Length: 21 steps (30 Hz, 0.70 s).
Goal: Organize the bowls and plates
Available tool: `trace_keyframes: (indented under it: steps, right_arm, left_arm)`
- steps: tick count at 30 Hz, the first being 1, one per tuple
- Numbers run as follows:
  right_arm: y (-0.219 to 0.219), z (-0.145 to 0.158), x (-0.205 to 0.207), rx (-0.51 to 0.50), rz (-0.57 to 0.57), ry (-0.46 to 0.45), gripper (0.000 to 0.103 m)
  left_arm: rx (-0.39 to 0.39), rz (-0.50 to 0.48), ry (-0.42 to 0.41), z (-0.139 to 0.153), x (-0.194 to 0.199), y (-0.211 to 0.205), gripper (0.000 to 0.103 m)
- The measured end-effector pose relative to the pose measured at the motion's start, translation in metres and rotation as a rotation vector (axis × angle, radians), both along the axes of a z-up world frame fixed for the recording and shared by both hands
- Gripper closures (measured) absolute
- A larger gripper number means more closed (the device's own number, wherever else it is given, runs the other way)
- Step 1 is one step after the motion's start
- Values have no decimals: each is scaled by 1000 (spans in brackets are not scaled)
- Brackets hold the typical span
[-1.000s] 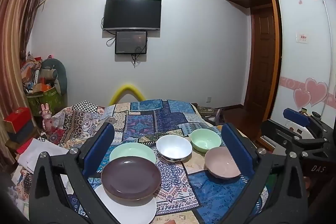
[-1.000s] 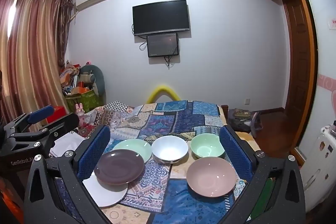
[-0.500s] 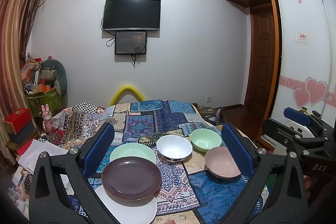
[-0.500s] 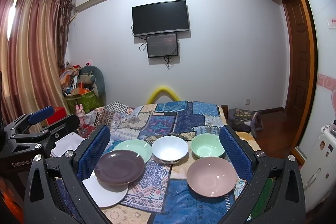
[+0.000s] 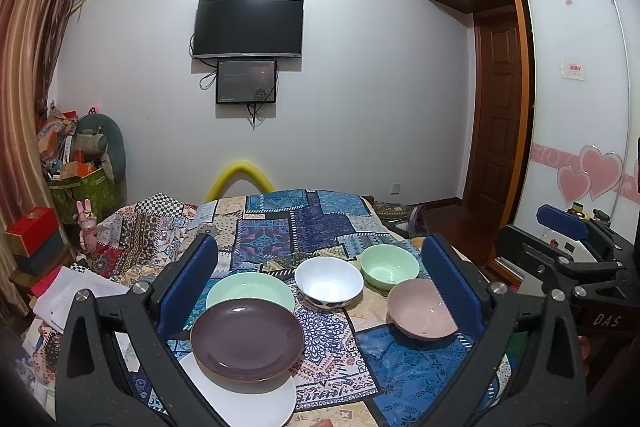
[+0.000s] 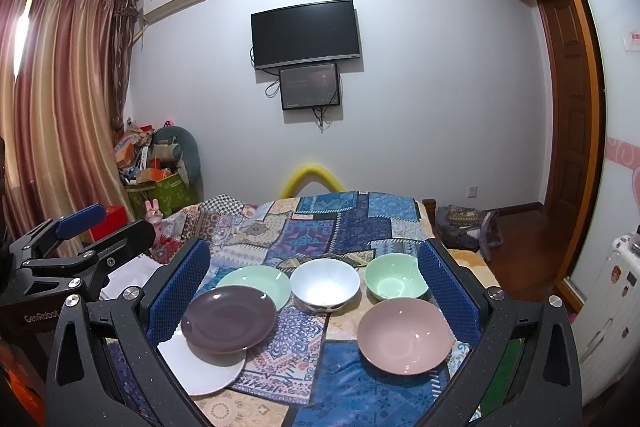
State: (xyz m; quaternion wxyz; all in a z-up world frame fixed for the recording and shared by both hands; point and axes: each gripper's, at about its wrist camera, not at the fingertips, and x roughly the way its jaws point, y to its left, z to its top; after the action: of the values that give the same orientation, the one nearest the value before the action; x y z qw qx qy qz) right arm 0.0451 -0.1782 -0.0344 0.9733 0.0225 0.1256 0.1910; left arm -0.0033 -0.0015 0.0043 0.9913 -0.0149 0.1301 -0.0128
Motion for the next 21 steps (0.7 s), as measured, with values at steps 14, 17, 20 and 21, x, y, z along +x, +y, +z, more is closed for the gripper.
trace_keyframes:
  steps: [14, 17, 20, 21]
  right_arm:
    - [0, 0, 1, -1, 0, 0, 0]
    - [0, 0, 1, -3, 1, 0, 0]
    - [0, -1, 1, -4, 1, 0, 0]
    - [0, -1, 1, -4, 1, 0, 0]
  left_arm:
    - [10, 4, -9, -3, 0, -1, 0]
    - [9, 3, -8, -4, 0, -1, 0]
    - [7, 2, -9, -4, -1, -1, 0]
    - [6, 2, -9, -4, -1, -1, 0]
